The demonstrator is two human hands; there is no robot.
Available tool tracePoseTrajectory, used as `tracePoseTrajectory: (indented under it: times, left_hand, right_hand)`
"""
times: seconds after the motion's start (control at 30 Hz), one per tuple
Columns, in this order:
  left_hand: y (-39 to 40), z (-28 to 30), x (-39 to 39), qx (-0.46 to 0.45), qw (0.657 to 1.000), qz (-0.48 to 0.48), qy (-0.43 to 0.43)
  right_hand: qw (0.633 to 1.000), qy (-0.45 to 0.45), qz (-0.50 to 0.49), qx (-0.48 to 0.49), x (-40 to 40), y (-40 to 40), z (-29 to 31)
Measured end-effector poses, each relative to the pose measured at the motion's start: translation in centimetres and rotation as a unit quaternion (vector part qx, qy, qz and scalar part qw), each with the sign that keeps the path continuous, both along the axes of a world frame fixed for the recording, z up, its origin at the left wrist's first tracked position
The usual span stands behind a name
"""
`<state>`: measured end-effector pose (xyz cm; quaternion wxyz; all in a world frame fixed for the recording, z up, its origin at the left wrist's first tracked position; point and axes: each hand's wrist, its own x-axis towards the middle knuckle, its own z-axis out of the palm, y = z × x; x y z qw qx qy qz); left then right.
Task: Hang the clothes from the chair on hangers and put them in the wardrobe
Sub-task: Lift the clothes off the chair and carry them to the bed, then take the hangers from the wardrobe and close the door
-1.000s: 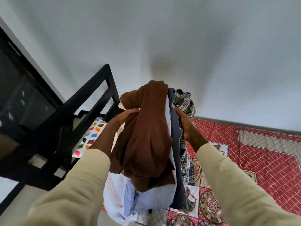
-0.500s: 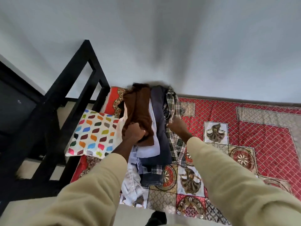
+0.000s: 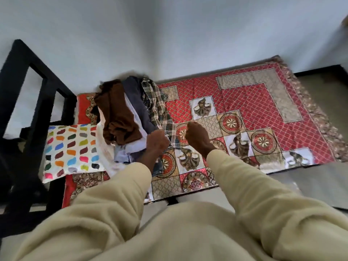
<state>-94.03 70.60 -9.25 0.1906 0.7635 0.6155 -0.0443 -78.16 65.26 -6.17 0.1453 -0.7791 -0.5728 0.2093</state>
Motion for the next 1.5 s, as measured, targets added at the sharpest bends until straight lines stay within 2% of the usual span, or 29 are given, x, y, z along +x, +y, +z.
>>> tracePoseTrajectory:
  times: [0.2, 0.33, 0.43, 0.53, 0.63, 0.77, 0.97, 1.17, 1.27, 1.33, 1.5]
  left_hand:
    - [-15.0, -1.4, 13.2, -0.014, 0.983, -0.180, 0.029]
    - [-26.4, -2.3, 21.3, -0.040, 0.961, -0.274, -0.006]
    - [-34.5, -3.0, 27.5, -0.055, 0.936, -0.346, -0.006]
    - [-41.7, -2.9, 34.1, -0.114, 0.911, -0.397, -0.013]
    - [-48.7, -2.4, 40.1, -0.095, 0.876, -0.472, -0.020]
    - [-55.1, -2.1, 46.4, -0.040, 0.828, -0.560, -0.011]
    - [-66.5, -1.3, 59.6, -0.023, 0.779, -0.626, -0.030]
    - [-79.3, 1.6, 74.4, -0.023, 0.732, -0.677, -0.073]
    - [-85.2, 3.6, 81.3, -0.046, 0.721, -0.685, -0.092]
    - [-89.6, 5.9, 85.9, -0.026, 0.700, -0.705, -0.108]
    - [-100.0, 11.7, 98.5, 0.031, 0.673, -0.714, -0.192]
  right_hand:
    - [0.990, 0.017, -0.137, -0.029, 9.9, -18.3, -2.2]
    - [0.968, 0.034, -0.240, -0.062, 15.8, -31.3, -3.3]
    - [0.941, 0.033, -0.327, -0.076, 20.2, -41.0, -3.8]
    - [0.907, 0.021, -0.411, -0.088, 24.7, -49.6, -3.7]
    - [0.867, 0.020, -0.491, -0.086, 28.9, -57.2, -3.6]
    - [0.834, 0.011, -0.547, -0.074, 33.4, -64.7, -3.8]
    - [0.779, -0.001, -0.626, -0.040, 43.6, -77.4, -3.1]
    - [0.720, -0.044, -0.692, -0.014, 57.0, -91.3, 1.1]
    - [0.687, -0.067, -0.724, 0.004, 63.6, -97.2, 3.9]
    - [0.665, -0.073, -0.743, 0.025, 68.3, -101.6, 6.1]
    - [0.656, -0.117, -0.738, 0.105, 81.0, -113.6, 11.2]
